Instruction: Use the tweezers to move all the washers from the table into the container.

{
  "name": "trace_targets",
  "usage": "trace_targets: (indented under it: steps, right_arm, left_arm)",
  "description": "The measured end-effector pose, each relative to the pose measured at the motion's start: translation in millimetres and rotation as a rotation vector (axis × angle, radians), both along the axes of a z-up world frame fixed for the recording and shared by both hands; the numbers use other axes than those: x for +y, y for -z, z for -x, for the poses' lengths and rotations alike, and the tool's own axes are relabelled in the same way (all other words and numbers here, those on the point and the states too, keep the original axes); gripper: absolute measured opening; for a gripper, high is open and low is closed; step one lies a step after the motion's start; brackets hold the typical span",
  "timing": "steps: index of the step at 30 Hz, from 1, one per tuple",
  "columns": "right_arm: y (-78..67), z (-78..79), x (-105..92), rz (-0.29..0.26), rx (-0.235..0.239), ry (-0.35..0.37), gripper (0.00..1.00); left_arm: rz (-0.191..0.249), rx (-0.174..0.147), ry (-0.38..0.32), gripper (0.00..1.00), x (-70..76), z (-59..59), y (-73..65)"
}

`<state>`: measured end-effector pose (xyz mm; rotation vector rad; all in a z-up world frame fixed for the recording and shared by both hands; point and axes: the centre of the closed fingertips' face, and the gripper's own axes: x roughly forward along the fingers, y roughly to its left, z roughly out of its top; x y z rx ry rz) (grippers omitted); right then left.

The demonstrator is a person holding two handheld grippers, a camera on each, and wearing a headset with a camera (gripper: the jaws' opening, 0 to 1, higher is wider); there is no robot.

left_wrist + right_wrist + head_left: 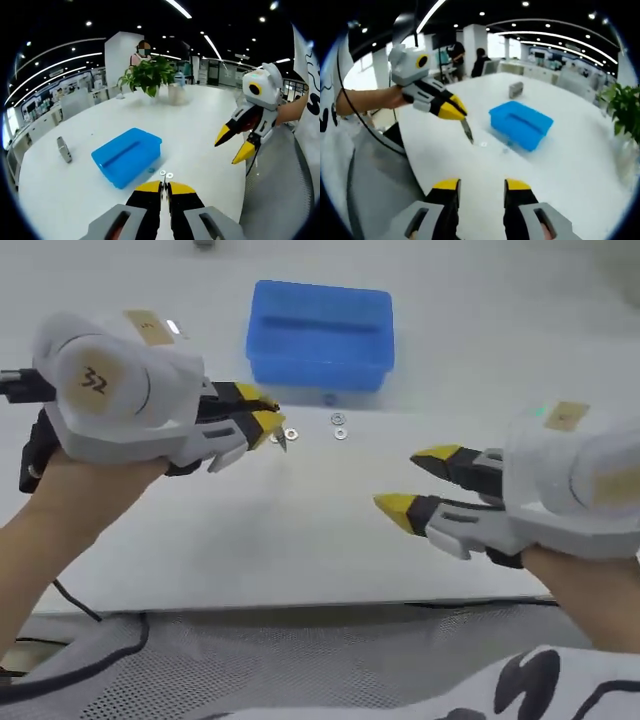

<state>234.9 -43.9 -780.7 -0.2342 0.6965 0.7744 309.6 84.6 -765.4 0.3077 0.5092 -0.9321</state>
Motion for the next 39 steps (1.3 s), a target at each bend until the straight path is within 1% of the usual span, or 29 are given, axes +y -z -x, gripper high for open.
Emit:
trace_targets:
  steps: [1, 2, 4, 6, 8, 11, 13, 15, 17, 20, 23, 24, 27, 29, 33, 35, 39]
  right_arm:
    - [0.1, 1.3, -6.0, 0.008, 0.000, 0.011, 0.32]
    - [-2.8, 3.3, -14.7, 0.020, -0.013, 0.038, 0.32]
    - [-6.9, 7.6, -24.1, 0.025, -0.016, 0.064, 0.32]
    - [-9.2, 8.9, -29.8, 0.027, -0.024, 0.084, 0.32]
    - [-8.9, 9.5, -34.4, 0.023, -0.021, 0.102, 0.32]
    - [-8.6, 7.8, -33.5, 0.015, -0.018, 0.111, 0.32]
    - [-8.7, 7.1, -32.3, 0.016, -0.020, 0.110, 0.32]
    - [-6.8, 7.4, -30.4, 0.022, -0.016, 0.105, 0.32]
    - [-5.3, 8.4, -30.1, 0.027, -0.012, 0.103, 0.32]
    - [-5.1, 8.4, -30.3, 0.028, -0.010, 0.103, 0.32]
    - [-6.7, 7.6, -31.2, 0.017, -0.010, 0.111, 0.32]
    - [-7.2, 7.3, -31.5, 0.015, -0.011, 0.113, 0.32]
    - [-9.7, 6.2, -33.1, 0.002, -0.015, 0.125, 0.32]
    - [-9.1, 6.5, -33.1, -0.003, -0.008, 0.128, 0.31]
    - [-9.1, 7.1, -32.7, 0.006, -0.014, 0.125, 0.30]
    - [-8.3, 7.8, -32.7, 0.012, -0.014, 0.123, 0.30]
    - [-8.2, 8.0, -32.8, 0.018, -0.016, 0.120, 0.30]
  left_arm:
    - [0.000, -0.002, -0.003, 0.01, 0.7, -1.2, 0.0]
    - [-0.004, -0.005, -0.005, 0.01, 1.4, -2.7, 0.0]
    - [-0.017, -0.005, -0.007, 0.01, 2.5, -4.9, 1.6]
    - [-0.031, -0.007, -0.009, 0.01, 3.4, -7.3, 3.5]
    - [-0.044, -0.006, -0.007, 0.01, 3.8, -9.3, 5.9]
    - [-0.047, -0.003, -0.007, 0.01, 3.7, -12.1, 6.9]
    - [-0.053, 0.002, -0.004, 0.01, 2.0, -13.1, 8.5]
    - [-0.058, 0.000, 0.002, 0.00, 1.1, -13.3, 8.8]
    - [-0.048, 0.008, 0.000, 0.00, -0.3, -13.3, 7.6]
    - [-0.055, 0.001, 0.005, 0.00, -1.3, -13.8, 6.6]
    - [-0.046, 0.017, 0.010, 0.00, -2.8, -12.9, 5.9]
    - [-0.050, 0.023, 0.010, 0.00, -2.7, -12.1, 5.7]
    - [-0.052, 0.018, 0.017, 0.00, -3.3, -10.8, 2.9]
    - [-0.056, 0.022, 0.019, 0.00, -3.0, -10.5, 2.8]
    - [-0.048, 0.036, 0.011, 0.00, -2.8, -10.9, 2.6]
    - [-0.038, 0.050, -0.001, 0.00, -3.4, -11.8, 2.5]
    - [-0.030, 0.052, 0.011, 0.00, -7.6, -12.4, 3.0]
